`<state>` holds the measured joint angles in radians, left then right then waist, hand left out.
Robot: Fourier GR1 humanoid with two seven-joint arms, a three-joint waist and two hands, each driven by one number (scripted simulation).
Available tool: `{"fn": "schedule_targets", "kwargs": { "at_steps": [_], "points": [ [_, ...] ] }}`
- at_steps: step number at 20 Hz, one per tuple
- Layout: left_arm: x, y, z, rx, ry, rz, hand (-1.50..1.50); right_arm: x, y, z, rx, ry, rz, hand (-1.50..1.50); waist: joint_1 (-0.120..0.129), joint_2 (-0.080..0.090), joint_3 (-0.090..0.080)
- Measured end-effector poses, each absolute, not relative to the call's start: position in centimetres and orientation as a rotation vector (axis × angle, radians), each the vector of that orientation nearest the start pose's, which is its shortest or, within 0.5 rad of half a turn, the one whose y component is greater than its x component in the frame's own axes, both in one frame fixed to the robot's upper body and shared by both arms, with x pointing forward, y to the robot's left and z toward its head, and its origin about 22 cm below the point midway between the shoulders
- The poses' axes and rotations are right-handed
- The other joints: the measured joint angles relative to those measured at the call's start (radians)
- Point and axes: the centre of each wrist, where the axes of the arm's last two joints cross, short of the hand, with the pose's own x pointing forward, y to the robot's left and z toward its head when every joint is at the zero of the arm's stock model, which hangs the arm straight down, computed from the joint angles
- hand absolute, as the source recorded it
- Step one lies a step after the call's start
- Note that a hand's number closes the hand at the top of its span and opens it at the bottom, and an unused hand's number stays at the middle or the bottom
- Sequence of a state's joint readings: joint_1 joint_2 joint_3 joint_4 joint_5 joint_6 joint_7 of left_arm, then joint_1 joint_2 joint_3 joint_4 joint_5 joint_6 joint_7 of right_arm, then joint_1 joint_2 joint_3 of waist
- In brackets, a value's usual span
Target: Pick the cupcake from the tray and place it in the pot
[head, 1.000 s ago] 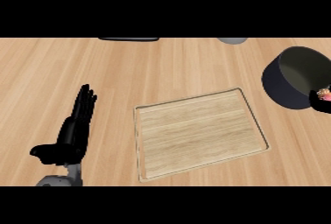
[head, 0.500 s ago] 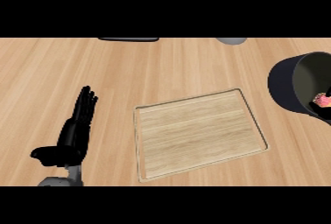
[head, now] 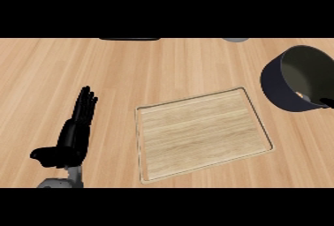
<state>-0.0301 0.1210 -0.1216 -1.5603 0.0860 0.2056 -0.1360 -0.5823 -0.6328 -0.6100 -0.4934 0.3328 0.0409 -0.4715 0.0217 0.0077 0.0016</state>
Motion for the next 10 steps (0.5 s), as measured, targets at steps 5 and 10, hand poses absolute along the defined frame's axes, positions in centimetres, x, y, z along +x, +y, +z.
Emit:
{"fn": "schedule_targets", "kwargs": {
  "at_steps": [5, 10],
  "points": [
    [24.7, 21.9, 1.1, 0.093, -1.716, 0.021, 0.0, 28.9, -52.7, 5.2, -0.724, -1.593, -0.055, -1.5, 0.004, 0.003, 0.002],
    [25.0, 21.7, 1.1, 0.083, -1.716, 0.015, 0.0, 26.9, -55.0, 5.9, -0.732, -1.633, -0.122, -1.5, 0.011, 0.008, 0.004]
  ]
}}
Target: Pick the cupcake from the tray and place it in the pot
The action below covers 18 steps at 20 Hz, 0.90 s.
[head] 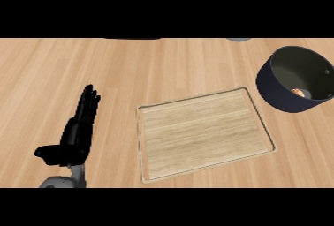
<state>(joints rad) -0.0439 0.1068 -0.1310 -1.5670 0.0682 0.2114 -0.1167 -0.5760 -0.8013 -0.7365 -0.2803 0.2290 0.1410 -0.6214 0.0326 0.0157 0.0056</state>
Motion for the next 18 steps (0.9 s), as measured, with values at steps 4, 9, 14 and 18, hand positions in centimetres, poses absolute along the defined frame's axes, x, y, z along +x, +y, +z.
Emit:
{"fn": "schedule_targets", "kwargs": {
  "at_steps": [4, 9, 14, 18],
  "points": [
    [25.0, 21.7, 0.7, 0.073, -1.72, 0.018, 0.0, 25.2, -56.4, 6.1, -0.735, -1.665, -0.135, -1.5, 0.003, 0.001, 0.001],
    [24.5, 21.6, 0.8, 0.064, -1.717, 0.018, 0.0, 23.0, -57.9, 6.2, -0.746, -1.672, -0.141, -1.5, 0.005, 0.001, 0.002],
    [24.4, 21.3, 0.5, 0.065, -1.719, 0.022, 0.0, 21.9, -59.0, 7.1, -0.77, -1.686, -0.211, -1.5, 0.007, 0.004, 0.003],
    [24.6, 21.6, 0.6, 0.069, -1.727, 0.018, 0.0, 20.6, -59.8, 7.3, -0.803, -1.694, -0.284, -1.5, 0.008, 0.006, 0.005]
  ]
}}
